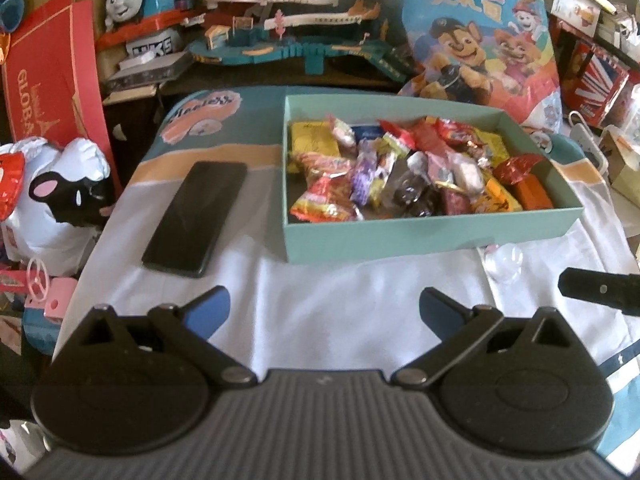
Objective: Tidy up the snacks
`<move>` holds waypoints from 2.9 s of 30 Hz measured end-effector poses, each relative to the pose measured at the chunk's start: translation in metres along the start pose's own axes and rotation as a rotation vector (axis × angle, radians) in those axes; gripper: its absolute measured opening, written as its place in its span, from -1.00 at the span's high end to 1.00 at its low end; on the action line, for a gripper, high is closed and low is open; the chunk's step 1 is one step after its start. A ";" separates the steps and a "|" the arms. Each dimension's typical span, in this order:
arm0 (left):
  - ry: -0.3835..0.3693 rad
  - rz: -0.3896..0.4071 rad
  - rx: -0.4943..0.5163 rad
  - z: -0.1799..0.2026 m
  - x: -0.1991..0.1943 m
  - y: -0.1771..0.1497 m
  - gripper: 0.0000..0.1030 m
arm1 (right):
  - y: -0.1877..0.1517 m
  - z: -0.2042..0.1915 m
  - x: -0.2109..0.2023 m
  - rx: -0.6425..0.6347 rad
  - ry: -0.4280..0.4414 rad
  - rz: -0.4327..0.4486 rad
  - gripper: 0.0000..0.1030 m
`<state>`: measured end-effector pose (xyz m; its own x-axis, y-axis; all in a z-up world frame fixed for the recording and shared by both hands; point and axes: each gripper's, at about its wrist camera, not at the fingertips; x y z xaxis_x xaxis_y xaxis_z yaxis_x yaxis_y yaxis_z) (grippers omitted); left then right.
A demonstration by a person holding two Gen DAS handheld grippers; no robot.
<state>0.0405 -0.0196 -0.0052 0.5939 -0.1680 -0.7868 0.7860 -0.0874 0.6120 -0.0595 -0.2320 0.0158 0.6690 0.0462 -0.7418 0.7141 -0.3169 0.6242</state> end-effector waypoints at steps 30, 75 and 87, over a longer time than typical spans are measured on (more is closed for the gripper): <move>0.067 -0.060 -0.021 -0.003 0.024 0.012 -1.00 | 0.019 0.001 0.016 -0.074 -0.081 -0.016 -1.00; 0.064 -0.041 0.007 -0.003 0.023 0.018 -1.00 | 0.021 -0.002 0.010 -0.094 -0.128 -0.005 -1.00; 0.062 -0.039 0.018 0.000 0.021 0.016 -1.00 | 0.020 -0.002 0.010 -0.093 -0.134 -0.004 -1.00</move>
<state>0.0652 -0.0241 -0.0120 0.5726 -0.1033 -0.8133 0.8060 -0.1109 0.5815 -0.0379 -0.2361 0.0210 0.6372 -0.0818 -0.7663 0.7366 -0.2279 0.6368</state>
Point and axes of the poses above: each gripper's, at about its wrist camera, not at the fingertips, and x roughly the way its jaws point, z to its right, y to its top, and after that the axes turned 6 degrees about -x, right-handed
